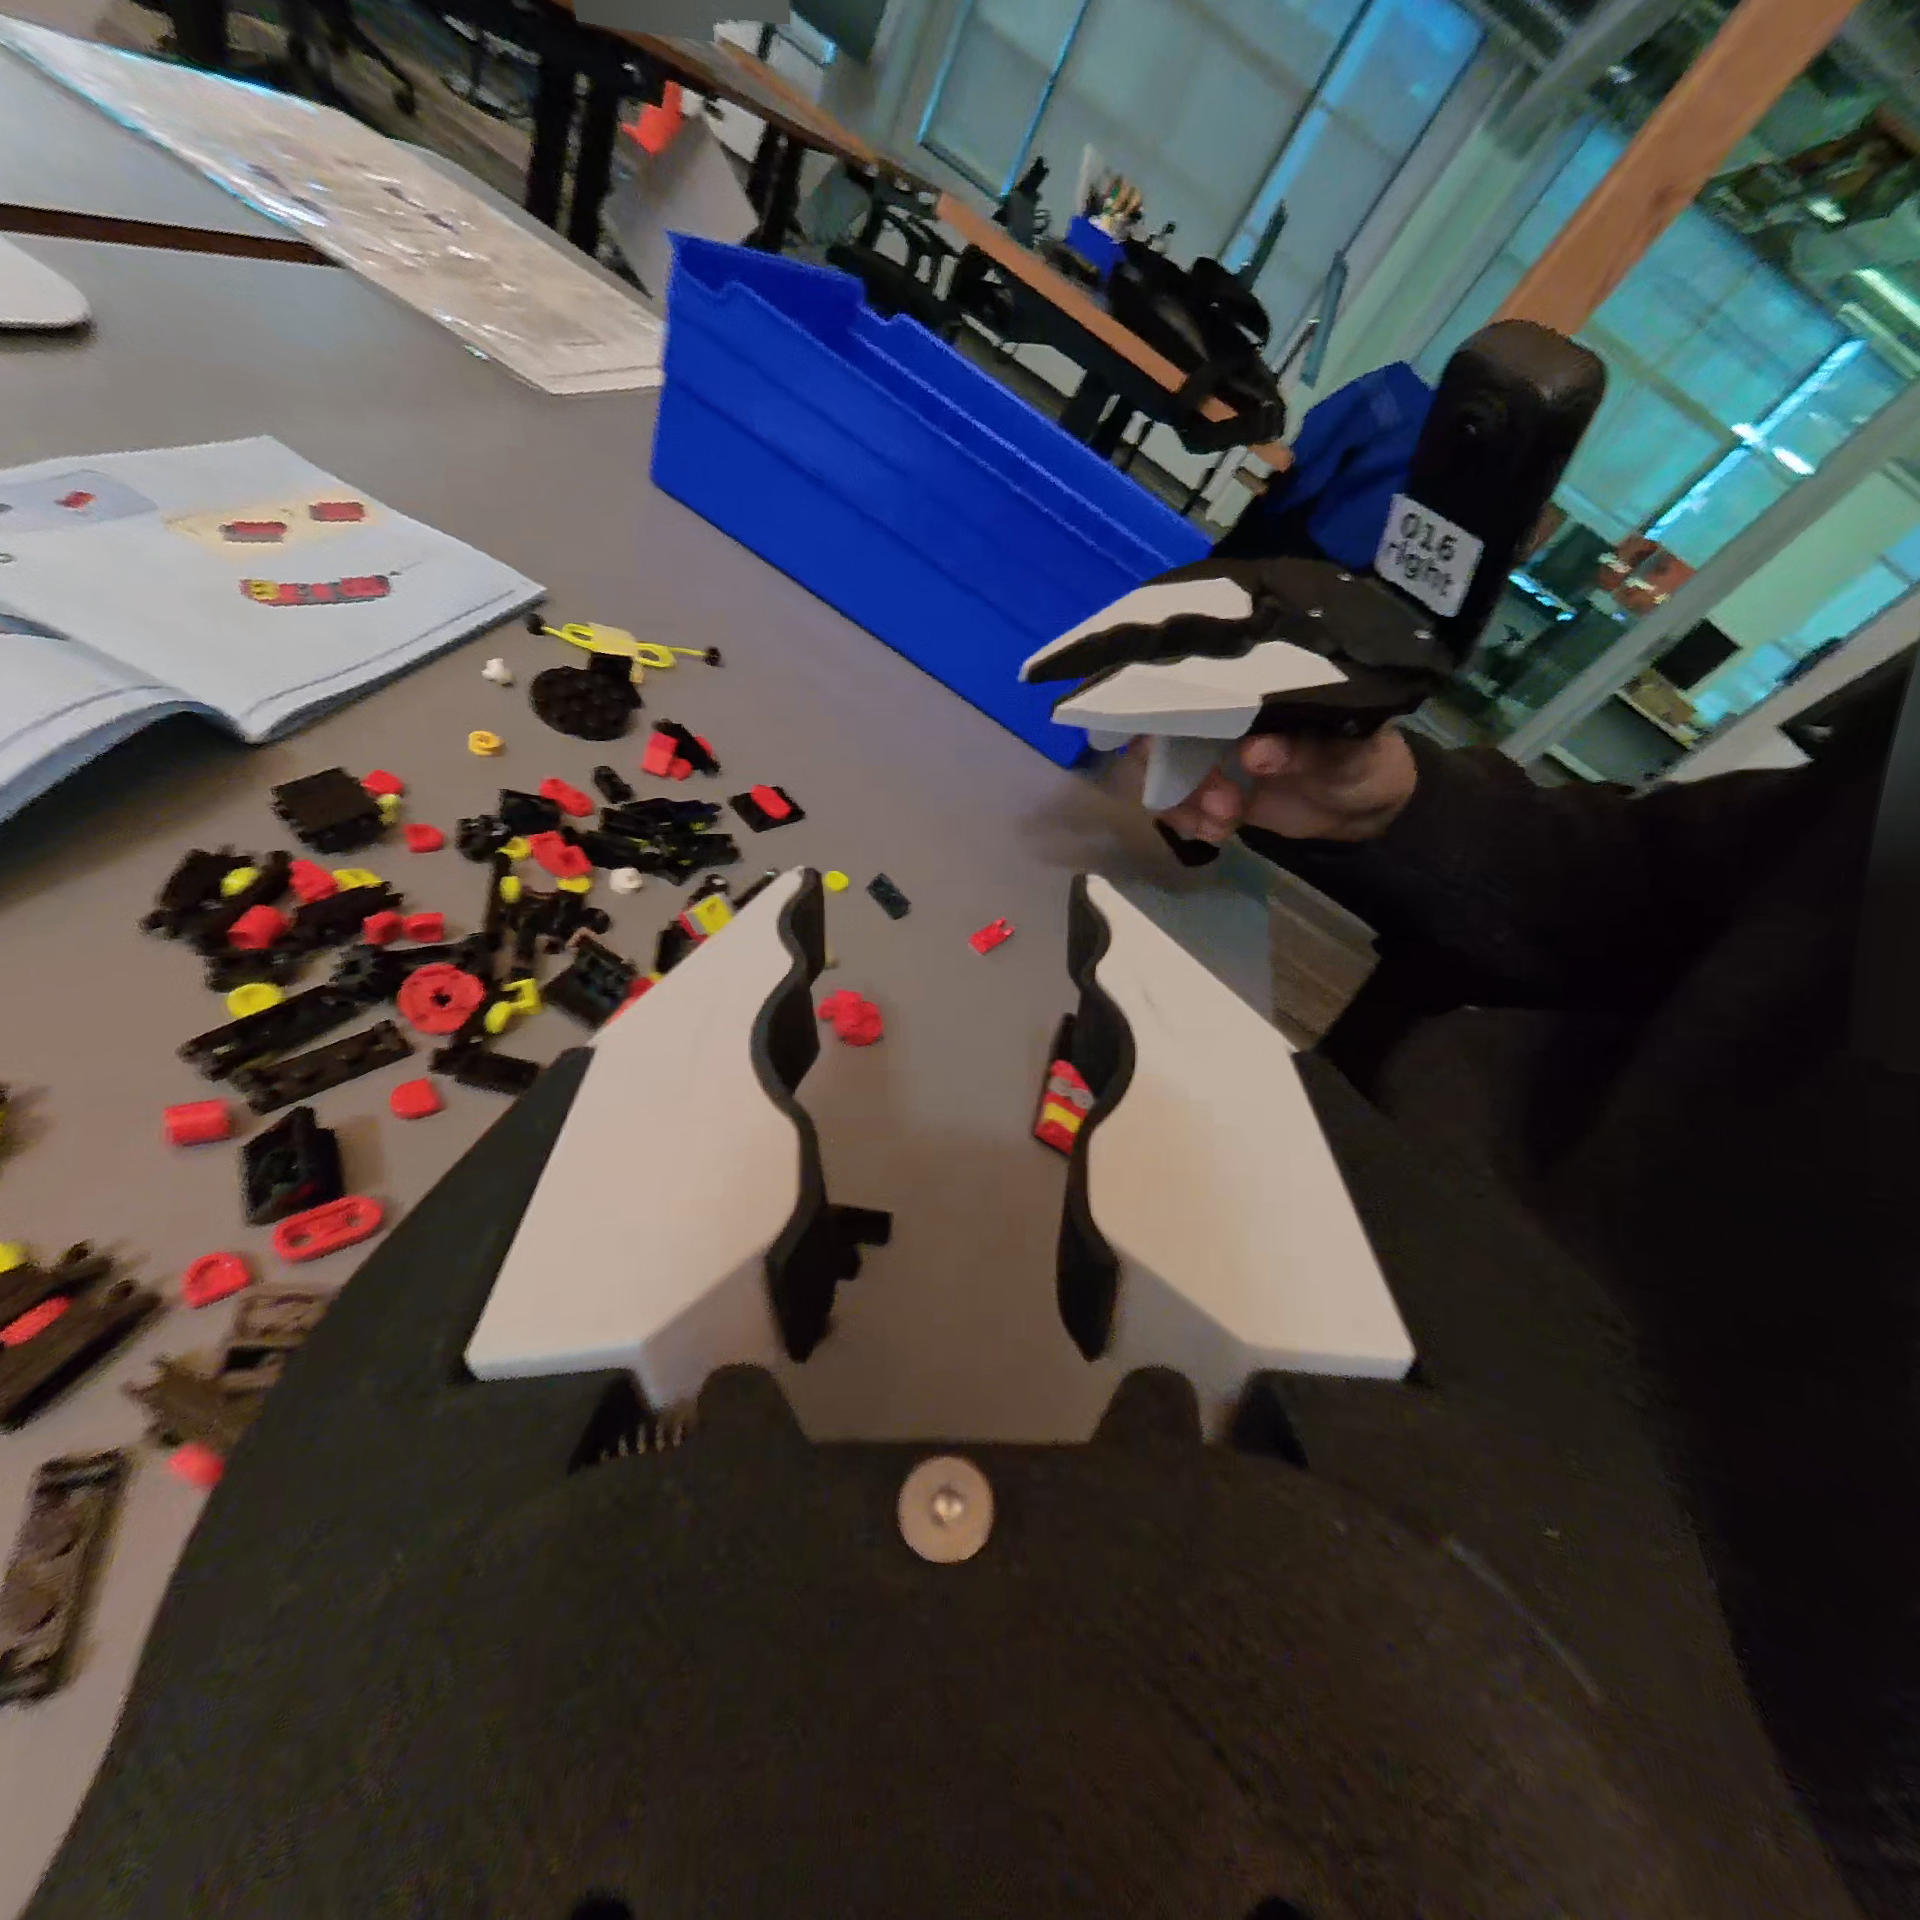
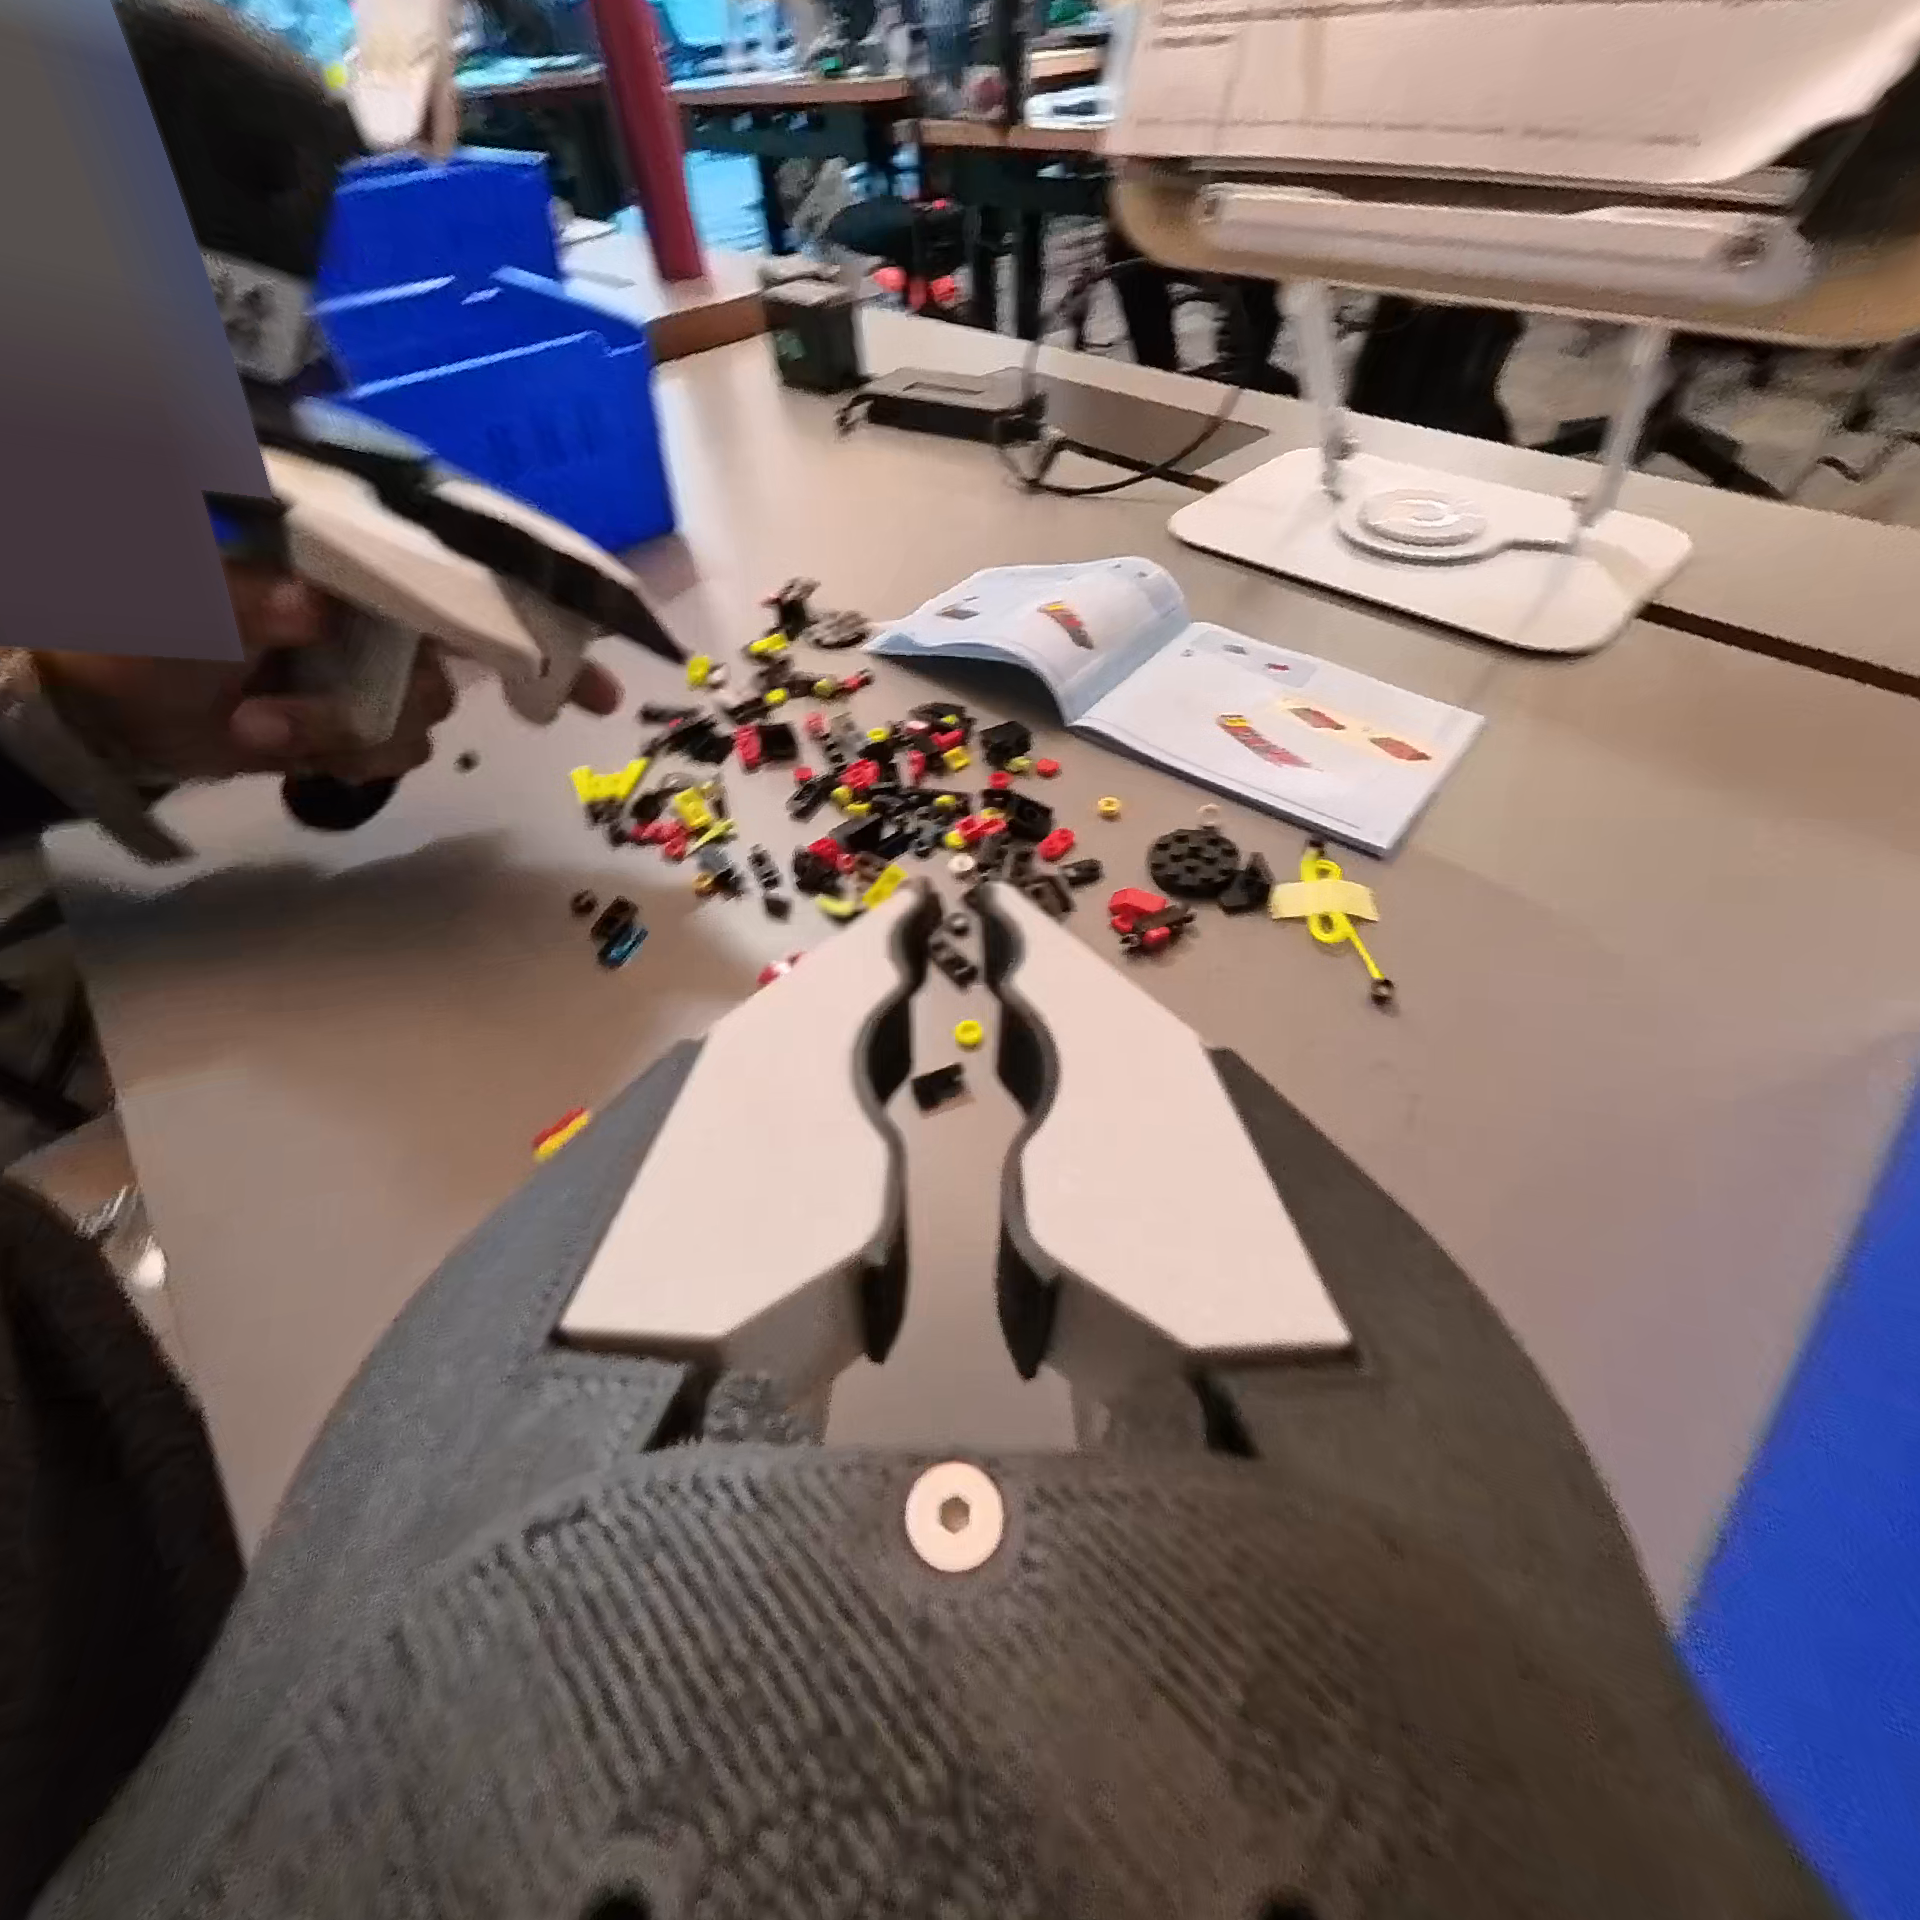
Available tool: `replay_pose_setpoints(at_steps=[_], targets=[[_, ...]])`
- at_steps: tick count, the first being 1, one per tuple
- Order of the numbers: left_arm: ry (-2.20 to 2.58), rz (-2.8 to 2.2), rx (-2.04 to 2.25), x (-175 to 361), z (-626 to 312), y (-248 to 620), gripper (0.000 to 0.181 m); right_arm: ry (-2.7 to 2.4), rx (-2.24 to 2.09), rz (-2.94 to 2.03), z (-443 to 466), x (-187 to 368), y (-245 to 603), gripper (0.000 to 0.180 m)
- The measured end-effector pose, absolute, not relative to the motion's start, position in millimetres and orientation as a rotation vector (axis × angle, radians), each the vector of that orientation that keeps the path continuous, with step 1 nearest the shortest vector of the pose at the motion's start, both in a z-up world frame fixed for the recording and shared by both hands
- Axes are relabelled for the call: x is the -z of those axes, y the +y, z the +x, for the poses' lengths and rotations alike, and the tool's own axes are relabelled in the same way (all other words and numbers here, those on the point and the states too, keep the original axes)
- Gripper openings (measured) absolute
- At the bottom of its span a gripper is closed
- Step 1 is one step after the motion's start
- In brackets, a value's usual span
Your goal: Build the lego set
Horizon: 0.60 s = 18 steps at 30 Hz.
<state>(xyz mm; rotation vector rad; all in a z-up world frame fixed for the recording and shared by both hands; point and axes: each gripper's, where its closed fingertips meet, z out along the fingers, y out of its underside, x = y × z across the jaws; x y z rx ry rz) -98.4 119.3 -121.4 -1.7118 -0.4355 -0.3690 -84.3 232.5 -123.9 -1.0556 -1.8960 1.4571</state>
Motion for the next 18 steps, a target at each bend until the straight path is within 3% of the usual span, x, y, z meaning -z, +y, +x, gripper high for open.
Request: replay_pose_setpoints(at_steps=[3, 6, 10, 14, 18], targets=[[-0.519, -1.714, 0.270, 120, -119, 107, 0.043, -1.775, -1.405, -1.307, -101, 128, 252, 0.000], [-0.650, -1.644, 0.200, 116, -142, 88, 0.044, -1.783, -1.432, -1.413, -106, 136, 250, 0.008], [-0.836, -1.537, 0.184, 119, -162, 62, 0.043, -1.824, -1.437, -1.360, -111, 135, 242, 0.011], [-0.943, -1.477, 0.150, 125, -170, 40, 0.040, -1.930, -1.362, -1.272, -115, 144, 229, 0.000], [-0.984, -1.453, 0.132, 127, -168, 27, 0.038, -2.029, -1.354, -1.244, -116, 153, 210, 0.000]])
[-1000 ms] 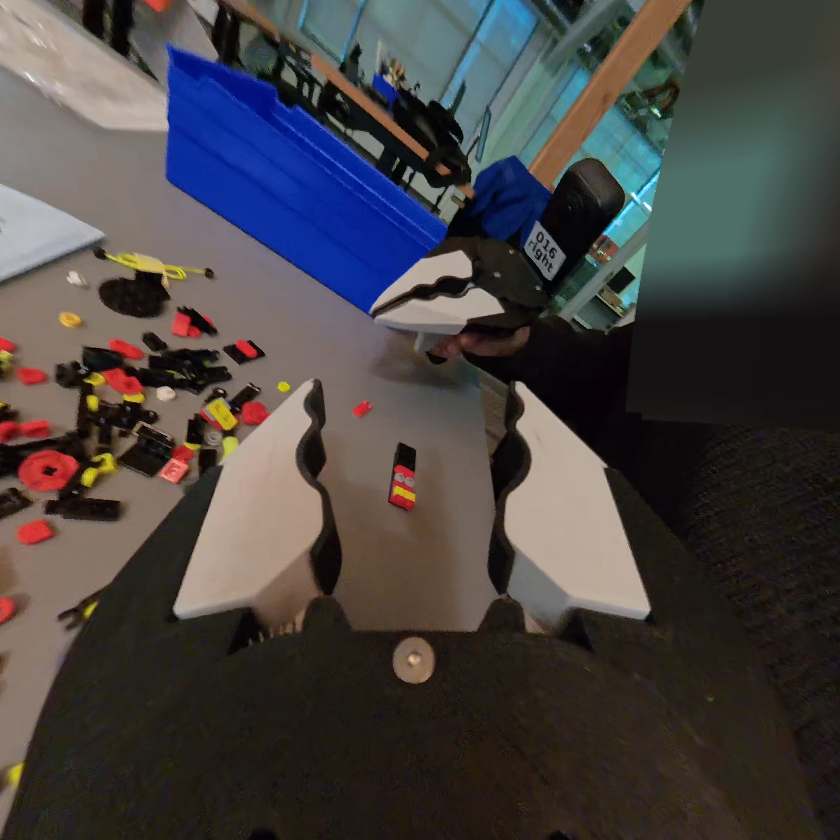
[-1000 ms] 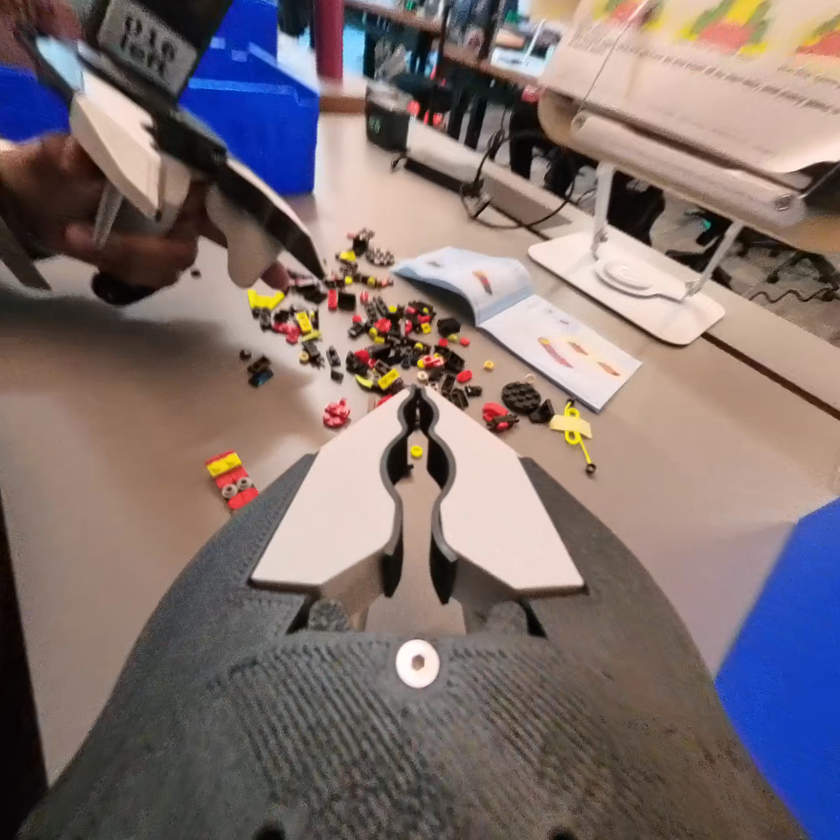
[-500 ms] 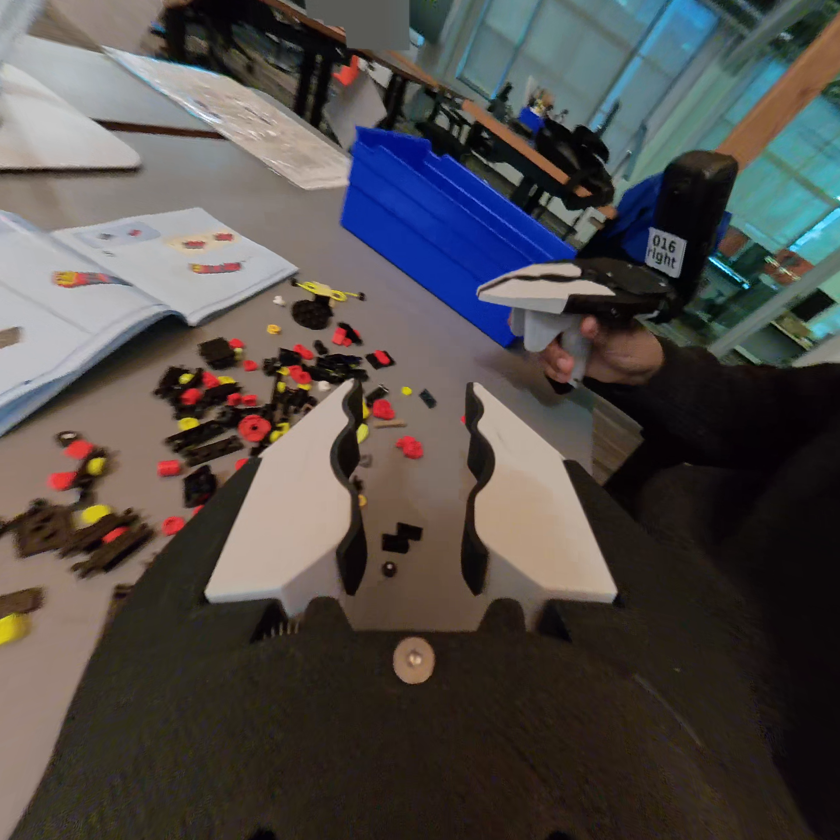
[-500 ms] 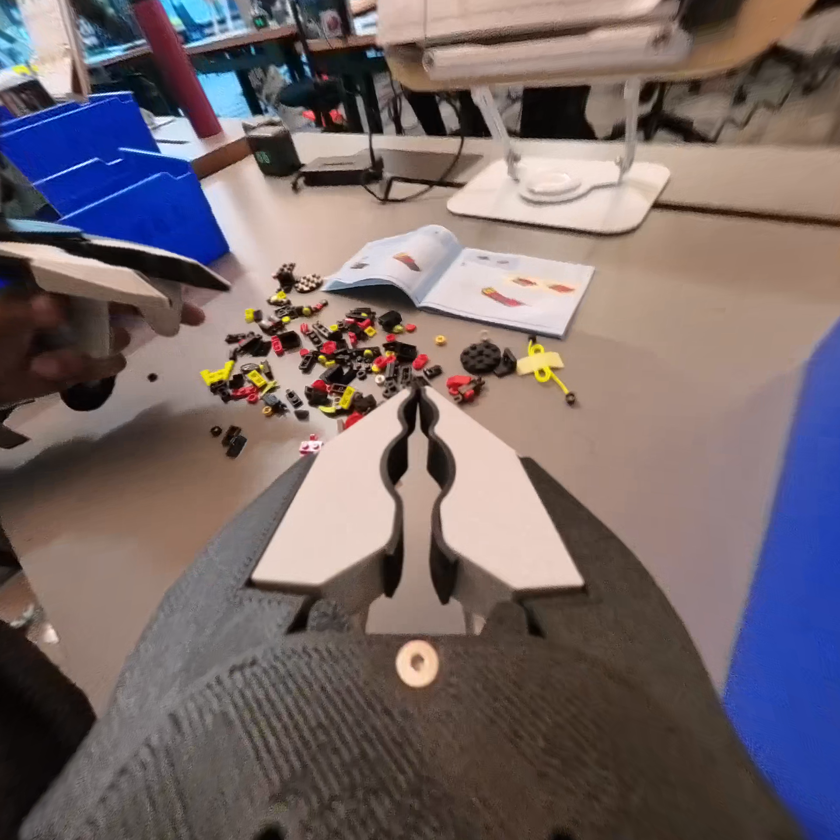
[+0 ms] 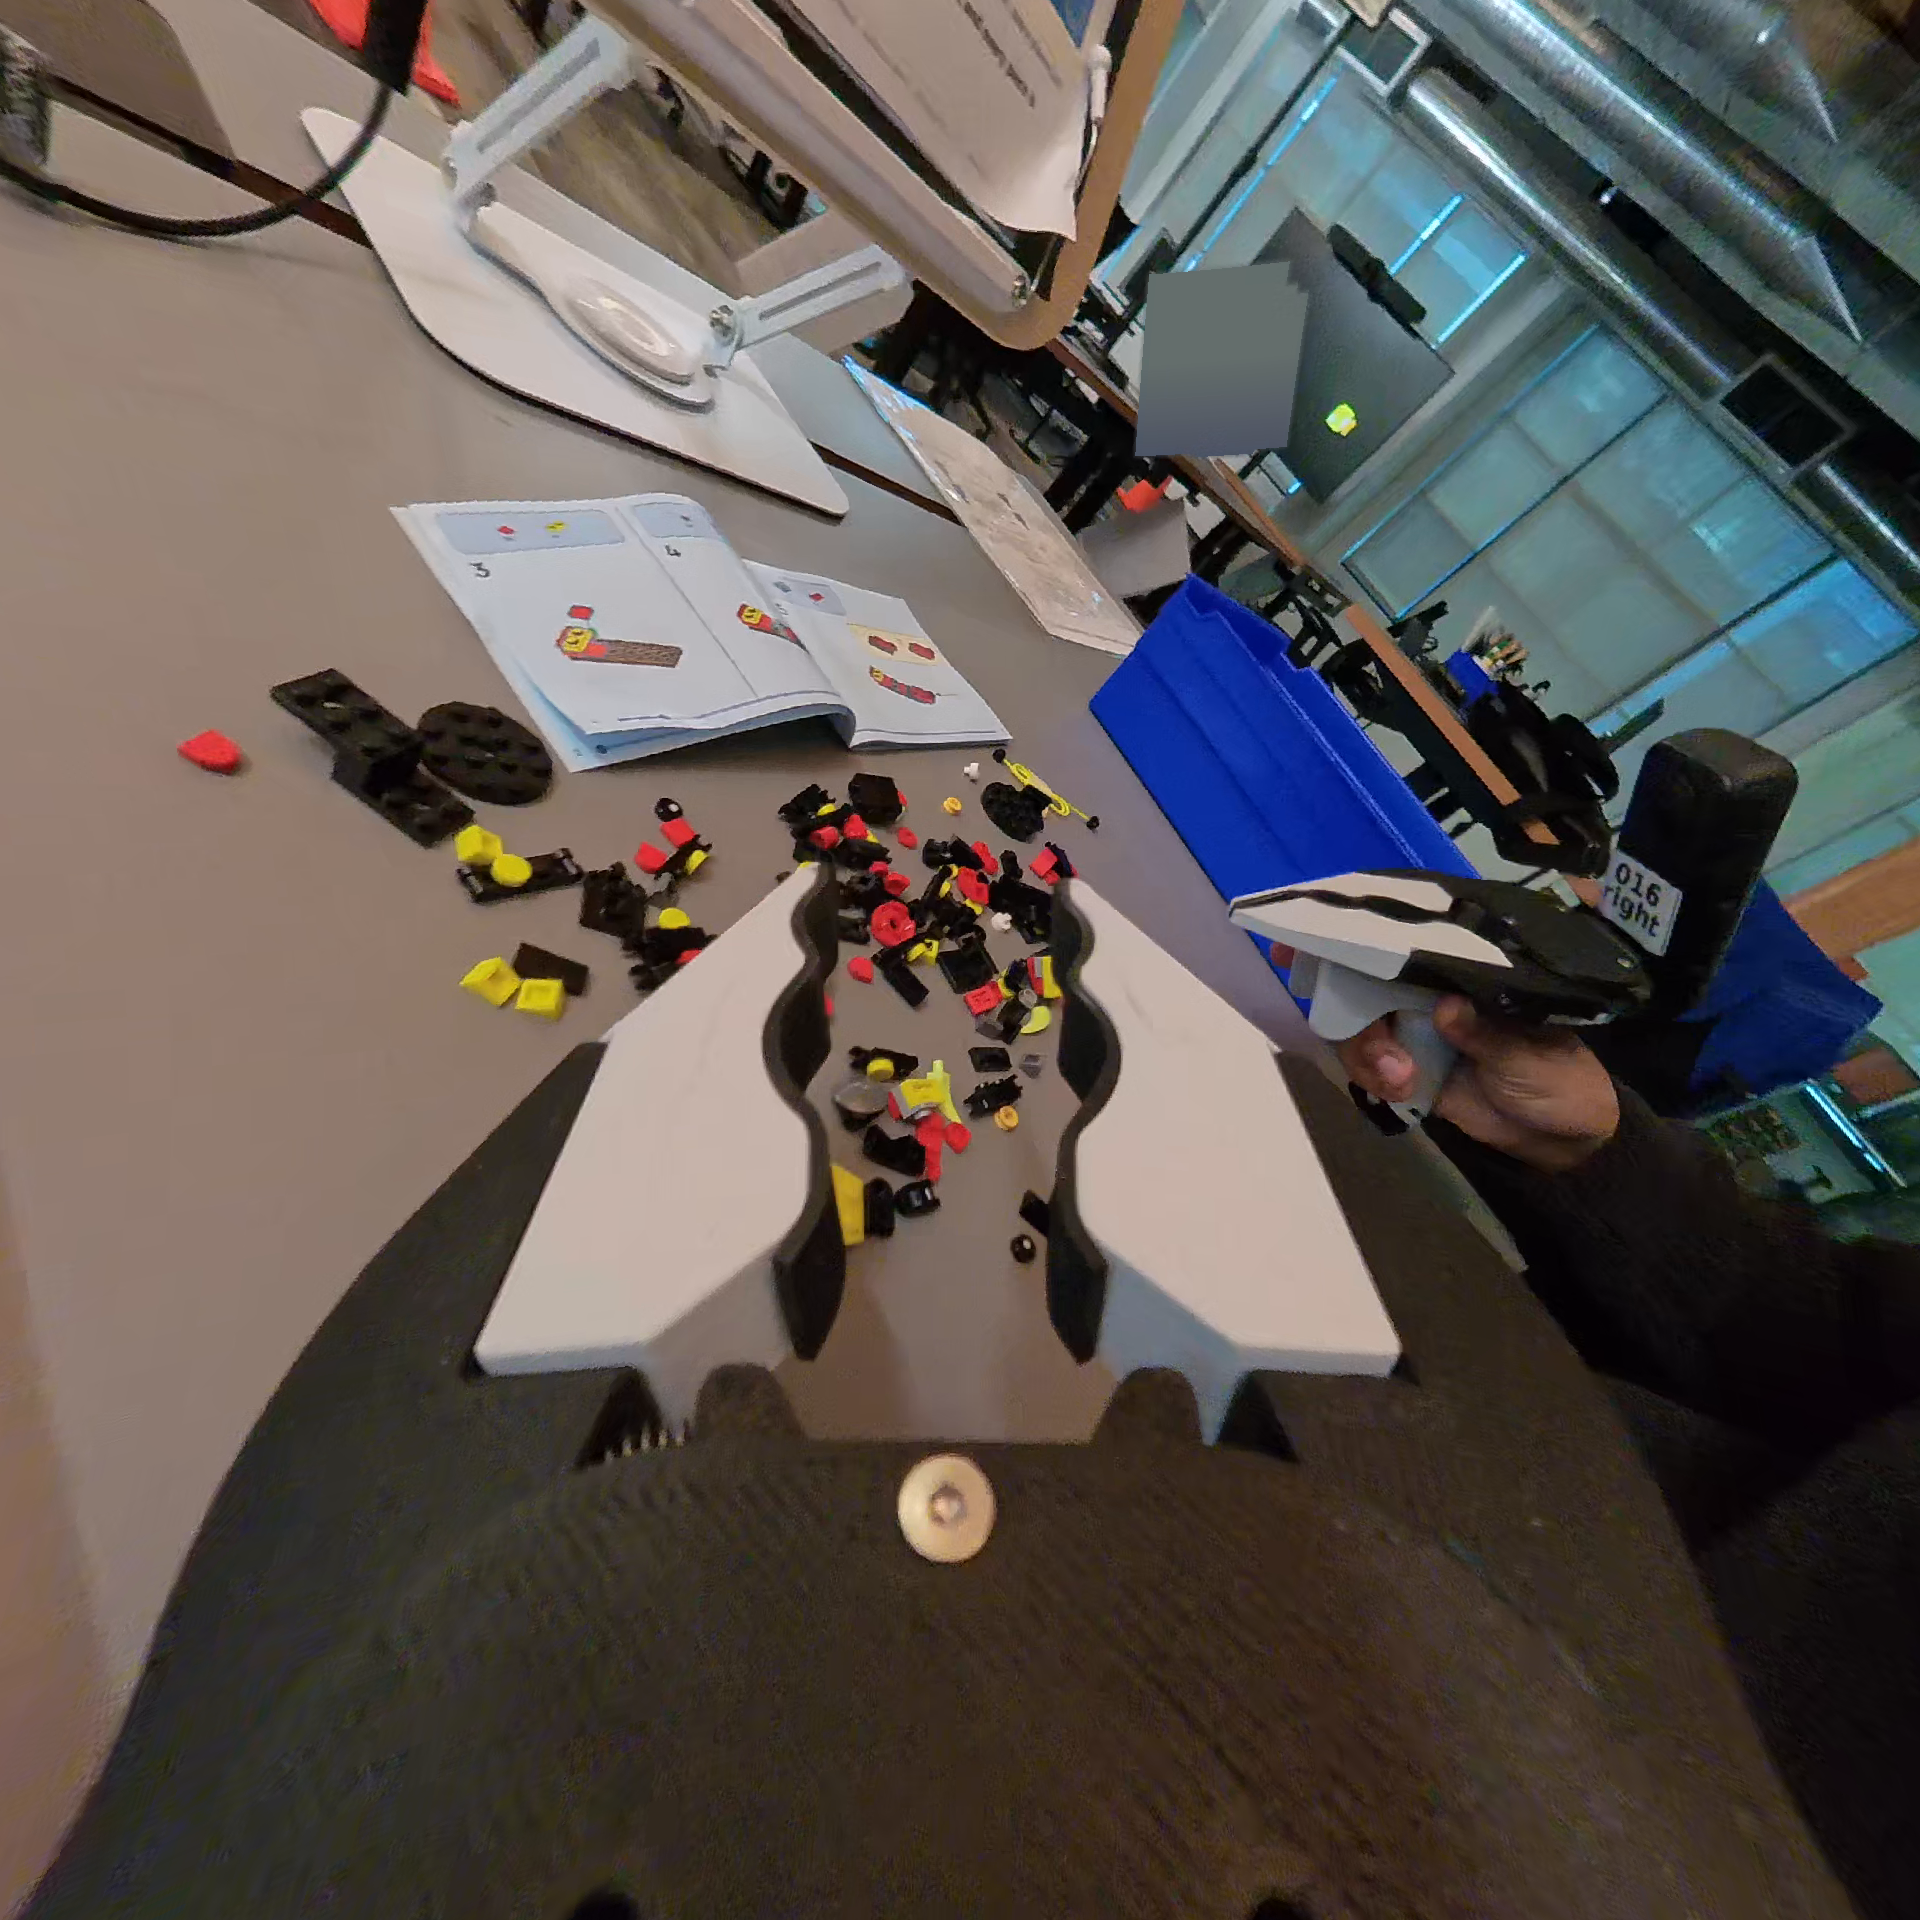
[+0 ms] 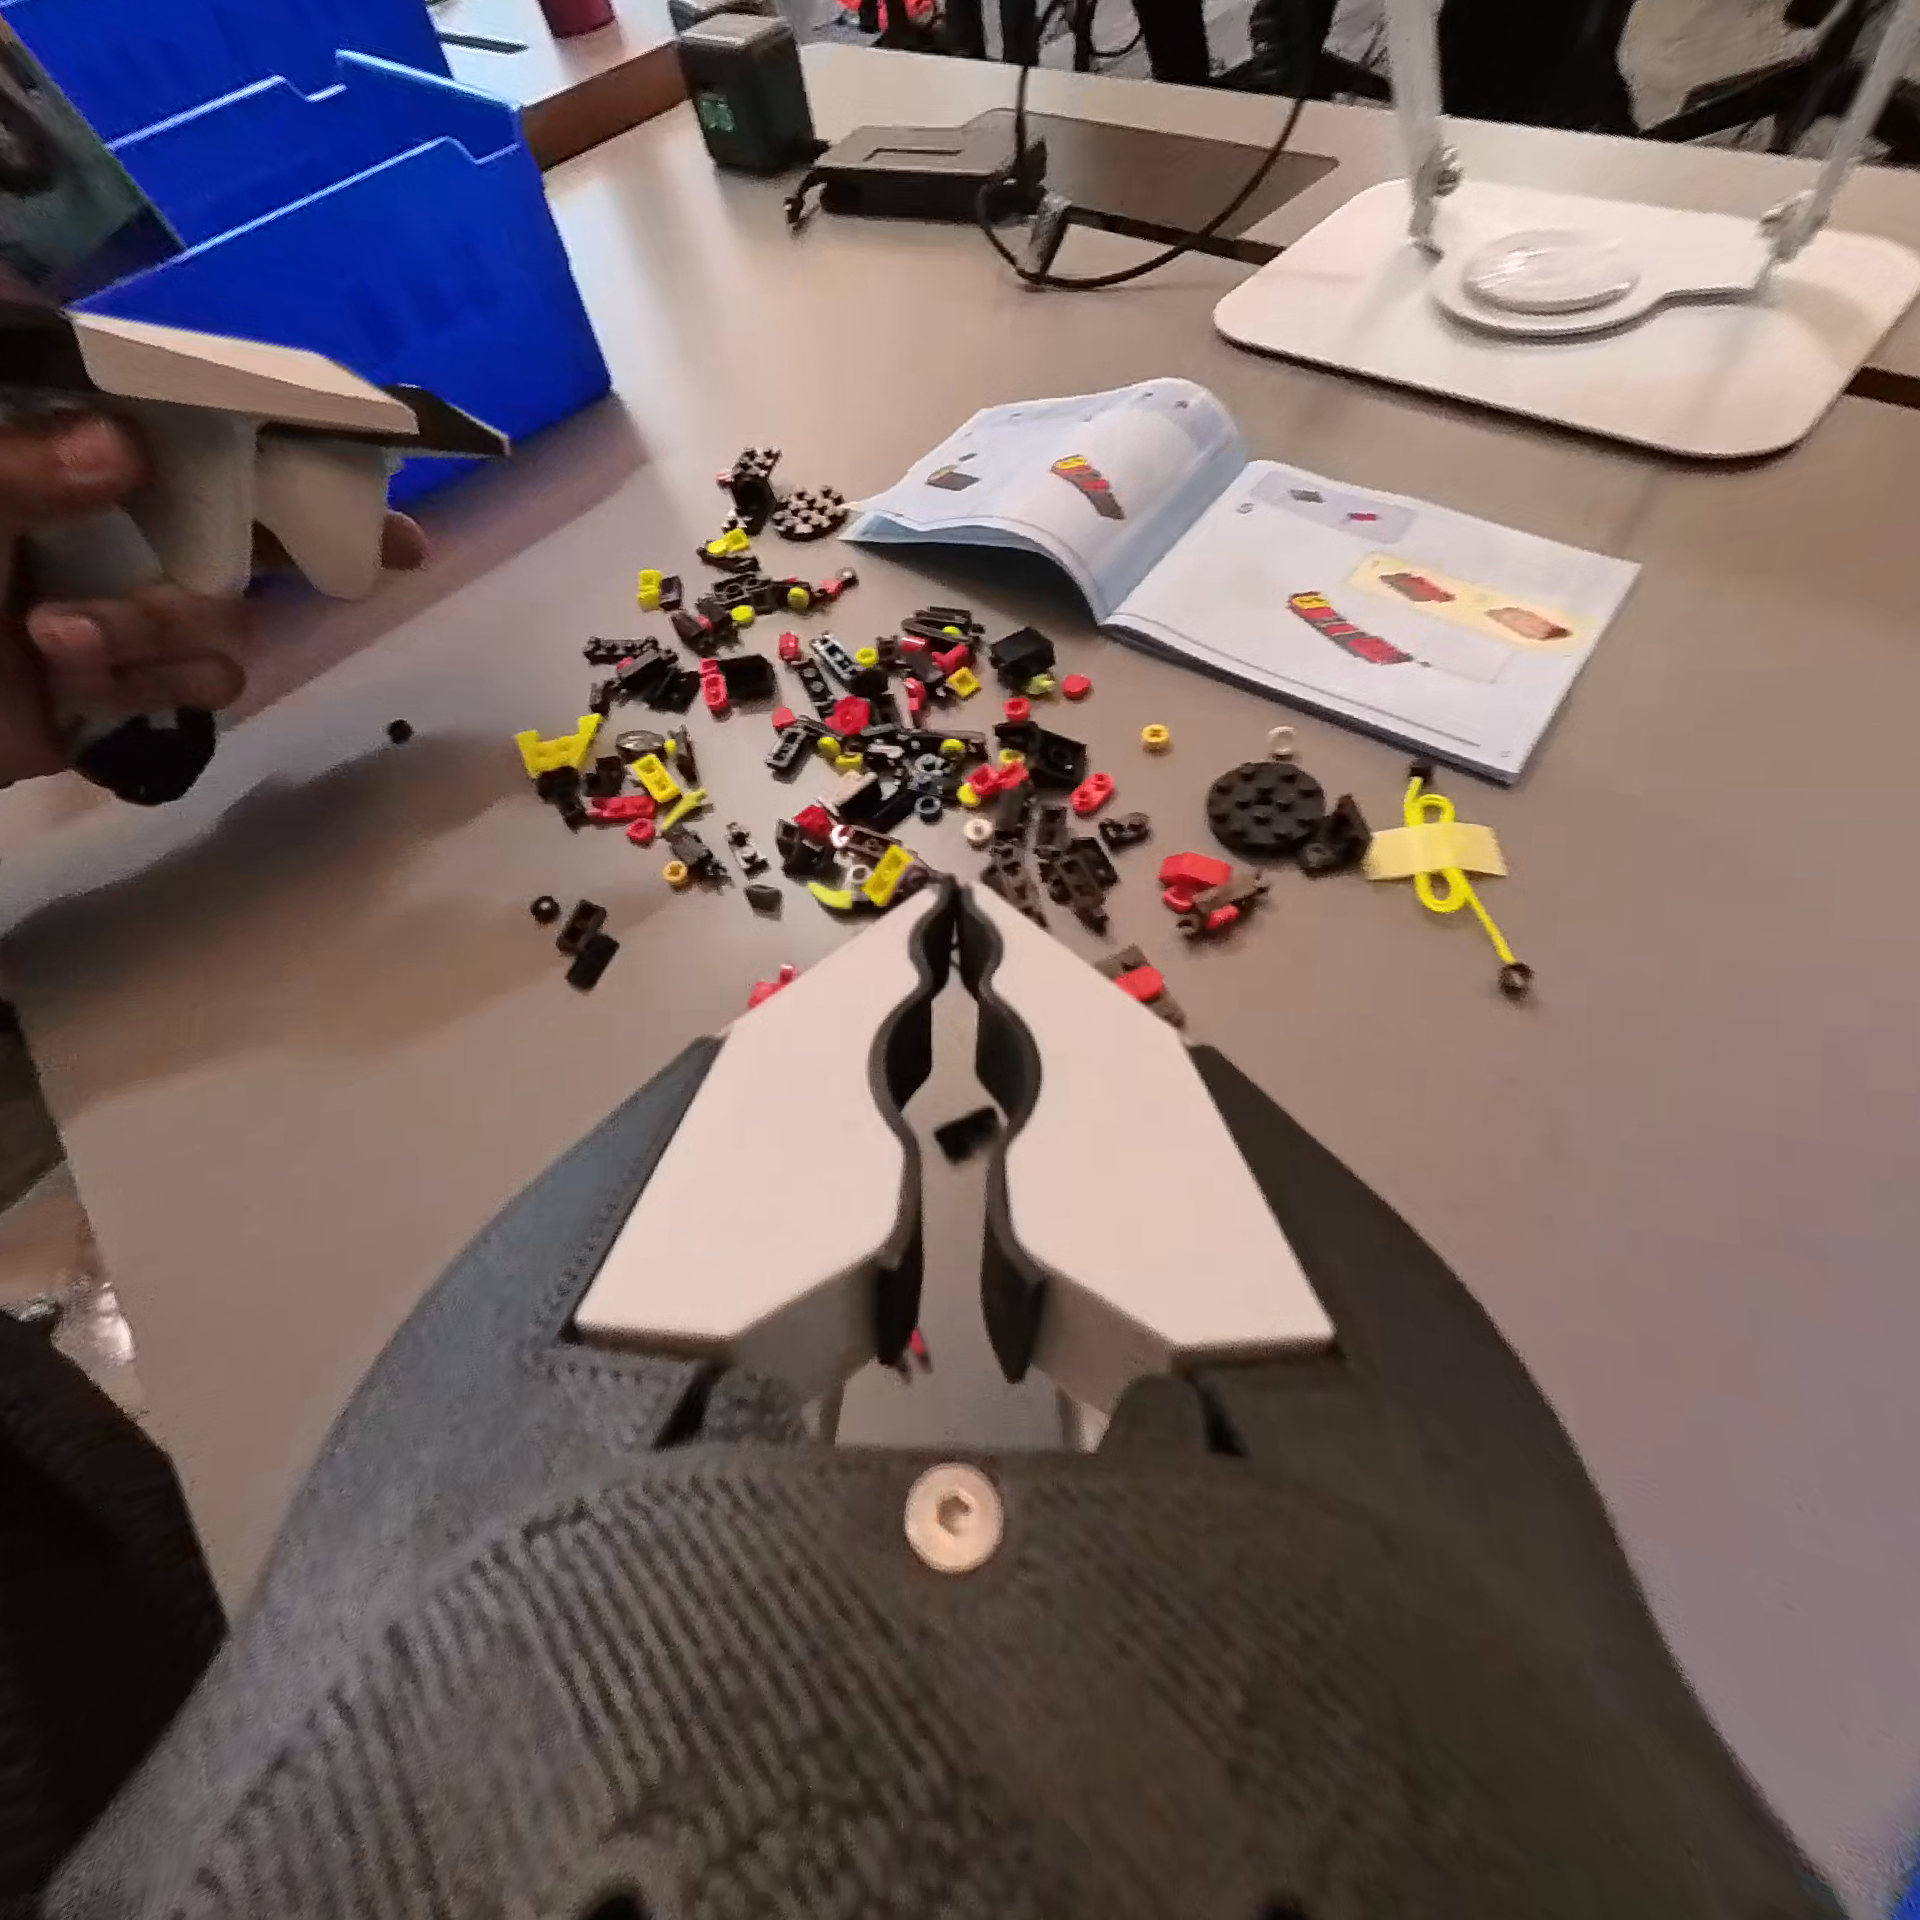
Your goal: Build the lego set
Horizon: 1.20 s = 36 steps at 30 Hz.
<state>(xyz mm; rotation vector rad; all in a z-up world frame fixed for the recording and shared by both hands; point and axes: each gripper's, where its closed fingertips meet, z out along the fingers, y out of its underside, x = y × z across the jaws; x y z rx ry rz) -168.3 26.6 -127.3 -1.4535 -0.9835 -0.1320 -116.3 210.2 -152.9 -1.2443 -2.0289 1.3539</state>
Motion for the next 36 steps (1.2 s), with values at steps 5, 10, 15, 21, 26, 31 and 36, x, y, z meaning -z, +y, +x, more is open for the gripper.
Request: replay_pose_setpoints(at_steps=[5, 10, 15, 21, 26, 31, 36], targets=[[-1.043, -1.476, 0.065, 136, -170, 12, 0.035, -2.081, -1.394, -1.217, -118, 155, 197, 0.019], [-1.075, -1.483, 0.052, 142, -174, 8, 0.031, -2.209, -1.522, -1.158, -107, 155, 184, 0.028], [-1.070, -1.499, 0.058, 142, -175, 13, 0.020, -2.197, -1.651, -1.143, -102, 144, 185, 0.020], [-1.044, -1.553, 0.035, 145, -178, 25, 0.017, -2.201, -1.649, -1.145, -96, 144, 193, 0.000], [-0.965, -1.651, 0.066, 150, -171, 45, 0.010, -2.267, -1.621, -1.143, -86, 150, 194, 0.000], [-0.808, -1.850, 0.041, 164, -152, 71, 0.009, -2.240, -1.629, -1.178, -84, 150, 201, 0.000], [-0.680, -1.989, -0.046, 172, -144, 81, 0.009, -2.185, -1.593, -1.219, -88, 151, 212, 0.000]])
